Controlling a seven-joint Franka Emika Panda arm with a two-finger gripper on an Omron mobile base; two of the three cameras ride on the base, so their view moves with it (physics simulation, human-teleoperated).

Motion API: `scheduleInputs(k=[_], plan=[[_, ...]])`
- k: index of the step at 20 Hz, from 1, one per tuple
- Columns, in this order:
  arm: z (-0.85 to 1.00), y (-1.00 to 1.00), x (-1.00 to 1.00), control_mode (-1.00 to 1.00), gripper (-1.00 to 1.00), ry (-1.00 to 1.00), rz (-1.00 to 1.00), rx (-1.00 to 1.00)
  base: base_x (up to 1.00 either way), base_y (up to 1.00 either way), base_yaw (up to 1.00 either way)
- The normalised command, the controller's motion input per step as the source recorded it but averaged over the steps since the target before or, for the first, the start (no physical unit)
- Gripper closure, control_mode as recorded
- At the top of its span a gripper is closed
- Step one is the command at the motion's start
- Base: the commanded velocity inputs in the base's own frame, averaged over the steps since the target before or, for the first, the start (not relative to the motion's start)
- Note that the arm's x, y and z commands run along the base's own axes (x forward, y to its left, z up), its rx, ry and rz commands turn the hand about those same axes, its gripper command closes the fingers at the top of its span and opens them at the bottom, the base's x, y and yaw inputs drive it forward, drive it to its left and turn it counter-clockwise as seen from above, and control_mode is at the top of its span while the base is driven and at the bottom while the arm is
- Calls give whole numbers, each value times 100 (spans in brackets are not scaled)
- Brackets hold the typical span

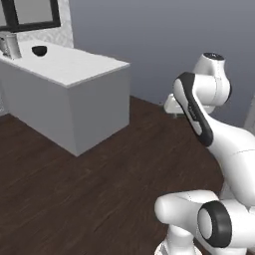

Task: Navigate to the sink.

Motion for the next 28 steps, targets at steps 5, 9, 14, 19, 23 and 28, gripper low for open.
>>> scheduleInputs(k=[5, 9, 14, 19, 23, 28], plan=[[0, 0, 0, 100, -100, 0, 0, 0, 0, 99, 66], [0, 0, 0, 100, -100, 0, 0, 0, 0, 100, 66], [0, 0, 0, 100, -100, 0, 0, 0, 1, 59, 61], [0, 0, 0, 100, -100, 0, 0, 0, 29, 1, 9], [0, 0, 0, 100, -100, 0, 0, 0, 100, 4, 7], [0, 0, 0, 100, -100, 0, 0, 0, 100, 4, 7]])
